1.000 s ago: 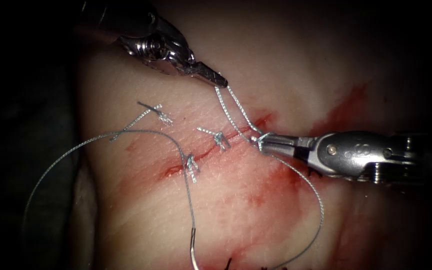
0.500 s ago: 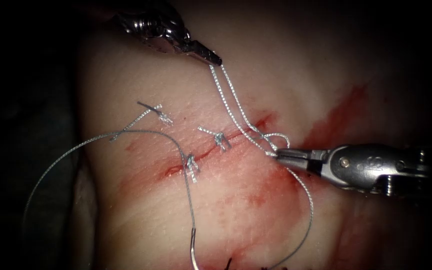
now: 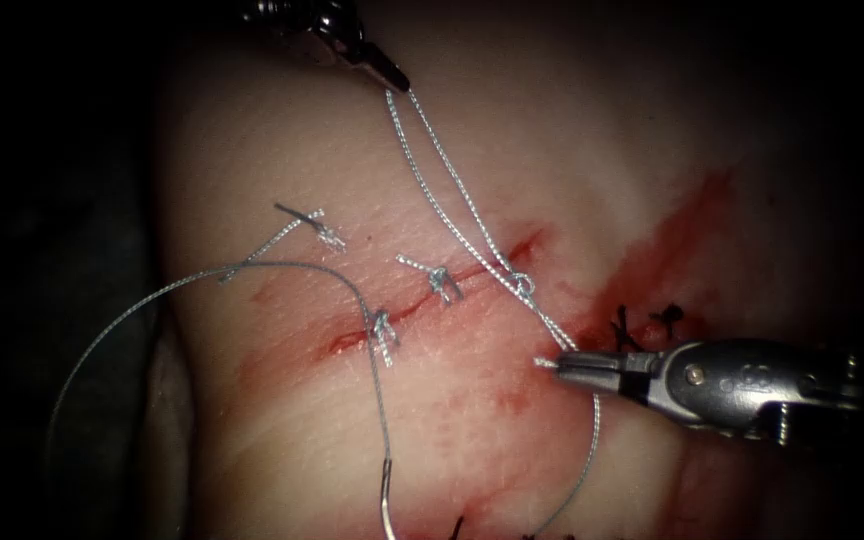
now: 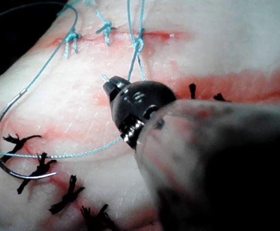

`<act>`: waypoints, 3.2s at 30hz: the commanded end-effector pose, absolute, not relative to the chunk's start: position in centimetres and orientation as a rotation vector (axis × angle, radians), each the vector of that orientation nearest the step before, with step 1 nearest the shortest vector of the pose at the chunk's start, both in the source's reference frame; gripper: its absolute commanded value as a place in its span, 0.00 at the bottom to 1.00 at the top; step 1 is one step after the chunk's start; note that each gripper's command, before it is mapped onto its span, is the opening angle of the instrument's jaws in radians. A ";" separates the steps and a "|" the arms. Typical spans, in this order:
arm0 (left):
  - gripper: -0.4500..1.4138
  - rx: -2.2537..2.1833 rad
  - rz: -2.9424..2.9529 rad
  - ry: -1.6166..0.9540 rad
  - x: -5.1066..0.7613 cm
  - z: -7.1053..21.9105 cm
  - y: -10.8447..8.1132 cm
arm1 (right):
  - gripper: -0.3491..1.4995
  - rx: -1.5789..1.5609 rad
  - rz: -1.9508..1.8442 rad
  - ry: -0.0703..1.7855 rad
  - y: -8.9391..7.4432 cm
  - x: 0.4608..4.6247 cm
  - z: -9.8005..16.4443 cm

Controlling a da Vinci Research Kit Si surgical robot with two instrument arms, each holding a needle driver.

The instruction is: Wound Closure

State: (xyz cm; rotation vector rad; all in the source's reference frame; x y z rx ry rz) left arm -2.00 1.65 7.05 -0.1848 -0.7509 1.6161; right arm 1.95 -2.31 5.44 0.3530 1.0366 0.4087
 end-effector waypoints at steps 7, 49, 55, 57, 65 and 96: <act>0.00 -0.187 1.648 -0.686 -2.05 7.2 1.7 | 0.00 0.399 0.438 1.033 -2.5 1.96 5.5; 0.00 -0.206 1.615 -0.215 -1.80 6.9 2.1 | 0.00 0.560 0.453 0.937 -3.1 1.68 5.7; 0.00 -0.209 1.619 -0.197 -1.81 6.9 2.1 | 0.00 0.581 0.452 0.922 -3.2 1.66 5.7; 0.00 -0.209 1.626 -0.189 -1.81 6.9 2.1 | 0.00 0.586 0.457 0.916 -3.2 1.64 5.7; 0.00 -0.213 1.629 -0.171 -1.79 6.9 2.1 | 0.00 0.594 0.455 0.901 -3.2 1.61 5.7; 0.00 -0.204 1.742 -0.557 -2.25 6.3 1.2 | 0.50 0.576 0.503 1.018 -3.1 1.76 5.6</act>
